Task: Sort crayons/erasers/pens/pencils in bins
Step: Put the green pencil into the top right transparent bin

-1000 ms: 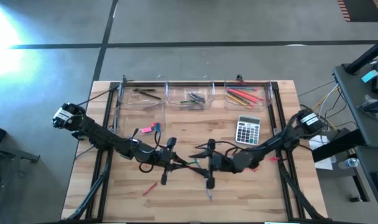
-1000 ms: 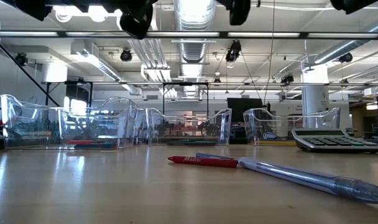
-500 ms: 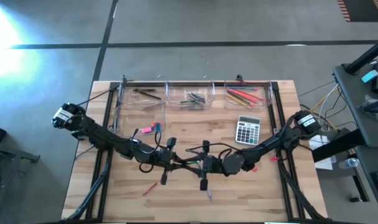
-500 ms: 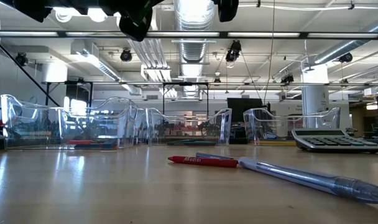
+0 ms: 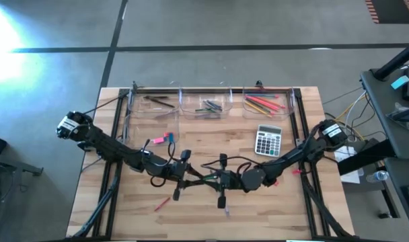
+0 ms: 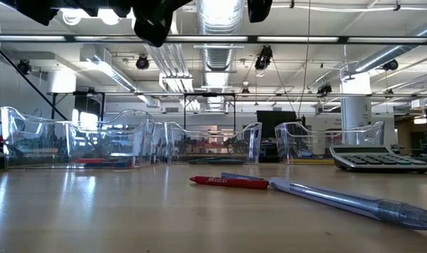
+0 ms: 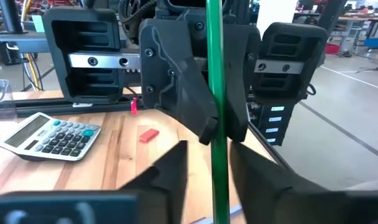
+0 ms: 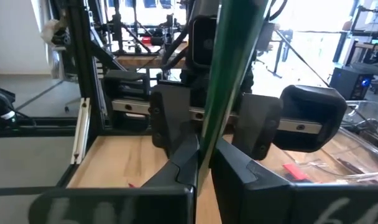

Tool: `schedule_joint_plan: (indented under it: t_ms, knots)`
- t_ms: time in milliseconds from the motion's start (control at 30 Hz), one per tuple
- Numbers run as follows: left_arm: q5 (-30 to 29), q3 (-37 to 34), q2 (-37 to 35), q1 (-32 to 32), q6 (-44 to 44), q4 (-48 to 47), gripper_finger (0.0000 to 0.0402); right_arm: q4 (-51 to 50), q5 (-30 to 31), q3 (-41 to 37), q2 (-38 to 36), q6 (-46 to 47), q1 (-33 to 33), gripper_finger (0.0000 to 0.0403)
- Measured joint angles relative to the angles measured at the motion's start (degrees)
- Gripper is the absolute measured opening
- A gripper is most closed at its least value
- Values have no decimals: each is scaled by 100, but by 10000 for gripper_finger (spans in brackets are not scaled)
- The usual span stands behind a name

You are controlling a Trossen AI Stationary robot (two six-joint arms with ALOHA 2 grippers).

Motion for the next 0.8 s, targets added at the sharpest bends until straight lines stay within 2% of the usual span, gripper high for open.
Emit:
schedule_joint_plan:
  t_ms: [133, 200, 400, 533, 633, 700, 800]
  knots:
    - [-88, -3, -60, 0, 18, -149, 157, -91, 22, 0, -62, -87, 0, 19]
    - [-208, -9, -267, 0, 44, -444, 176, -360, 278, 0, -203, -132, 0, 19]
    - [-577, -40, -1301, 0, -58, -1758, 193, -2040, 1644, -2, -960, -289, -37, 19]
    - [-610, -311, -1832, 0, -431, -1932, 194, -3566, 2926, -2, -1601, -499, -254, 19]
    - [-613, -505, -1969, -2, -475, -1853, 194, -5082, 3677, -2, -2106, -204, -688, 18]
    - [-619, -613, -1988, -2, -573, -1754, 194, -6066, 3624, -4, -2422, 181, -1184, 18]
    - [-683, -664, -1871, 13, -584, -1532, 194, -7122, 2754, -4, -2831, 631, -2238, 18]
